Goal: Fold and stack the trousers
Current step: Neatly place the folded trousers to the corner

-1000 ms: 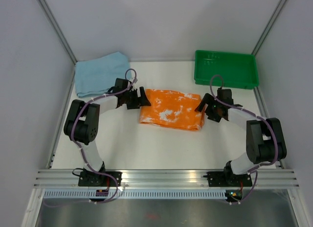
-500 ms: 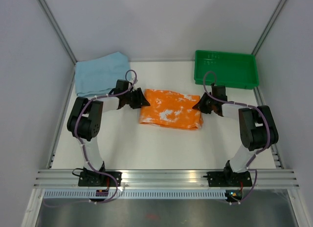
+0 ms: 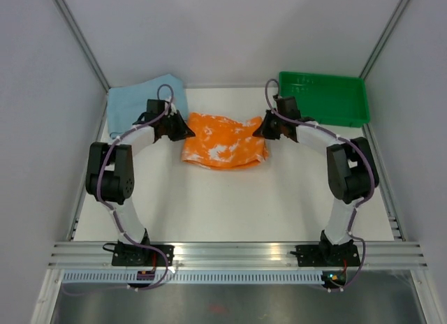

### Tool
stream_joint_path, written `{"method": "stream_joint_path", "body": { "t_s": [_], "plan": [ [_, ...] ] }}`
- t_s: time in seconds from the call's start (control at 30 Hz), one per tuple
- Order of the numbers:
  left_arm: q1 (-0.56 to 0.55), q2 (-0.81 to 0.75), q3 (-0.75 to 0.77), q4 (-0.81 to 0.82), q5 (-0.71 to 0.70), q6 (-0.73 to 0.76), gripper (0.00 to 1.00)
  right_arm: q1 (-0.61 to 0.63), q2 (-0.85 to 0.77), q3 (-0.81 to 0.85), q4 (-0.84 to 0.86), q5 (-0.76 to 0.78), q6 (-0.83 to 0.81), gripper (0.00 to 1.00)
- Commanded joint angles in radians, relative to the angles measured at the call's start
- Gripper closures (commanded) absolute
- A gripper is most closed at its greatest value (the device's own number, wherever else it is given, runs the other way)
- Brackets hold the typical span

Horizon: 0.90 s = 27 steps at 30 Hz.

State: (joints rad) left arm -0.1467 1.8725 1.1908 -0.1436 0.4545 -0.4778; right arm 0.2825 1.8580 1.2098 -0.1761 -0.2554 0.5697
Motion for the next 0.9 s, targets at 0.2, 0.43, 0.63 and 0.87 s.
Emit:
{"method": "stream_joint_path", "body": {
  "t_s": [0.2,0.43,0.63,0.87],
  "plan": [
    [0.286,-0.05,0.349,-0.043,-0.069,0.084,0.98,0.112,0.427,0.833,0.104,-0.251,0.064,1.0],
    [0.407,0.094,0.498,-0.054,-0.131,0.096,0.98,0.176,0.795,1.208,0.243,-0.193,0.171,1.0],
    [0.435,0.189,0.529,-0.045,-0.235,0.081,0.98,0.181,0.908,1.281,0.328,-0.18,0.24,1.0],
    [0.515,0.24,0.489,0.064,-0.241,0.048,0.98,0.196,0.899,1.246,0.294,-0.174,0.15,0.81]
  ]
}}
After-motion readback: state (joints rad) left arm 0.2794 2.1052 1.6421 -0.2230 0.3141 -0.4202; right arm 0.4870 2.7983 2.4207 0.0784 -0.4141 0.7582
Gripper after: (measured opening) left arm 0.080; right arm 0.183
